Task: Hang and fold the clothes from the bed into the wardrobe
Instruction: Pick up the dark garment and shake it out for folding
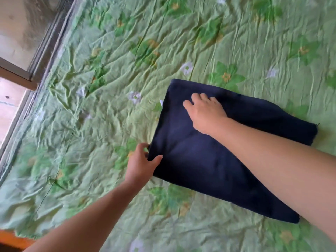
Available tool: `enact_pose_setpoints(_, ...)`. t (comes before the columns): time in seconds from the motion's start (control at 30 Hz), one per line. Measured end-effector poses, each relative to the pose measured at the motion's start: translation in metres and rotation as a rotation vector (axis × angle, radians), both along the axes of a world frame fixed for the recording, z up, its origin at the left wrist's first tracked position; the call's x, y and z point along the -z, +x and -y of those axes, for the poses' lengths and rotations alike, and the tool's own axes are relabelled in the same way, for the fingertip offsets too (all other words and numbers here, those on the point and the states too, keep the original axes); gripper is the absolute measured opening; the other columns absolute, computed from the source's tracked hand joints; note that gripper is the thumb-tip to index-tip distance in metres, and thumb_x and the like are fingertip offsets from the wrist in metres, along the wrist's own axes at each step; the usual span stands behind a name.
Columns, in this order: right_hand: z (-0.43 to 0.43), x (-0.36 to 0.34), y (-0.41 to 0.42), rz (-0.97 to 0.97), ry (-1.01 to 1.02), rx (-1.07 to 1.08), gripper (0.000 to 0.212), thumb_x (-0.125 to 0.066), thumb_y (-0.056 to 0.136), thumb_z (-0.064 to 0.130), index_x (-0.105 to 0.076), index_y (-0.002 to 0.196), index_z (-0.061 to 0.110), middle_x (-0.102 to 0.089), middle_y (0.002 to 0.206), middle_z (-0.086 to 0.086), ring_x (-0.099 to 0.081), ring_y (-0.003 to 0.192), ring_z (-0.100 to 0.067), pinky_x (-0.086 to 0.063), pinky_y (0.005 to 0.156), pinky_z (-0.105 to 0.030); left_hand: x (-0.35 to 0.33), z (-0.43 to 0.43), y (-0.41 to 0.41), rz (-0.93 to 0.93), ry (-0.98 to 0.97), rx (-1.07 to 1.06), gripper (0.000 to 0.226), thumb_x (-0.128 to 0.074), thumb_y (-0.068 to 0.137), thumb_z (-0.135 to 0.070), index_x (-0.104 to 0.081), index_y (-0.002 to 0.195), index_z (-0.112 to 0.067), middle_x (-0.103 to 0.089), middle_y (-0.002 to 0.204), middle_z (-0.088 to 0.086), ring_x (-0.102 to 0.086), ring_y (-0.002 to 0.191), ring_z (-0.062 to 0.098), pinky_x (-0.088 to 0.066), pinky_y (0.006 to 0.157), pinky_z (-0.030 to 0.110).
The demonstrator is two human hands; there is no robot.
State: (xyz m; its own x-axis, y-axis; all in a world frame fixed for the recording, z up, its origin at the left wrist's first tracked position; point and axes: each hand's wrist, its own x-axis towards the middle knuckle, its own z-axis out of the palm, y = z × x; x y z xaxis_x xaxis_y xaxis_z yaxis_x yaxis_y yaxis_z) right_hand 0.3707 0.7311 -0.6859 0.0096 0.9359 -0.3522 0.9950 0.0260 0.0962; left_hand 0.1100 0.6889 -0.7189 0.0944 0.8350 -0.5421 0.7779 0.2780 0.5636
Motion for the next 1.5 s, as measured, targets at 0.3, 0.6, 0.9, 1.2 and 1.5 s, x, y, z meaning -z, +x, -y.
enact_pose_setpoints(0.3, -0.079, -0.010, -0.060, -0.108, -0.350, 0.199, 0.049, -0.032, 0.098, 0.054, -0.057, 0.127, 0.023, -0.061, 0.125, -0.011, -0.056, 0.109, -0.036, -0.041, 0.074, -0.043, -0.024, 0.011, -0.008, 0.234, -0.169, 0.069, 0.014, -0.070, 0.074, -0.026, -0.057, 0.079, -0.027, -0.056, 0.057, -0.012, -0.053, 0.047, 0.001, -0.035, 0.040, 0.015)
enact_pose_setpoints(0.6, -0.013, -0.041, 0.000, -0.357, -0.066, 0.453, 0.022, -0.055, 0.087, 0.007, -0.051, 0.101, 0.023, -0.060, 0.082, -0.008, -0.060, 0.072, -0.030, -0.046, 0.055, -0.036, -0.083, 0.077, 0.074, 0.326, 0.056, 0.388, 0.023, -0.063, 0.083, -0.022, -0.047, 0.100, -0.022, -0.057, 0.094, -0.005, -0.055, 0.080, 0.016, -0.045, 0.067, 0.034)
enact_pose_setpoints(0.9, 0.143, -0.047, 0.161, -0.675, 0.221, 0.929, 0.027, -0.051, 0.084, 0.009, -0.055, 0.073, 0.033, -0.064, 0.086, 0.003, -0.057, 0.079, -0.020, -0.044, 0.068, -0.032, -0.091, 0.177, 0.204, 0.266, 0.131, 0.763, 0.023, -0.055, 0.085, -0.020, -0.042, 0.103, -0.021, -0.047, 0.098, -0.001, -0.050, 0.079, 0.028, -0.045, 0.061, 0.042)
enact_pose_setpoints(1.2, 0.222, 0.027, 0.214, -0.603, 0.212, 0.989, 0.035, -0.060, 0.095, 0.041, -0.058, 0.124, 0.022, -0.055, 0.117, -0.015, -0.053, 0.104, -0.030, -0.038, 0.085, -0.030, -0.030, 0.248, 0.235, 0.197, -0.048, 0.661, 0.034, -0.065, 0.090, -0.032, -0.056, 0.120, -0.020, -0.057, 0.104, -0.003, -0.058, 0.092, 0.015, -0.048, 0.082, 0.030)
enact_pose_setpoints(1.5, 0.132, 0.018, 0.230, -0.253, -0.047, 0.550, 0.086, -0.056, 0.087, 0.069, -0.025, 0.152, 0.023, -0.037, 0.154, -0.019, -0.042, 0.137, -0.041, -0.034, 0.110, -0.057, -0.020, 0.242, 0.206, 0.396, -0.620, -0.670, 0.044, -0.070, 0.088, -0.049, -0.067, 0.088, -0.005, -0.067, 0.069, 0.007, -0.063, 0.055, 0.018, -0.059, 0.061, 0.031)
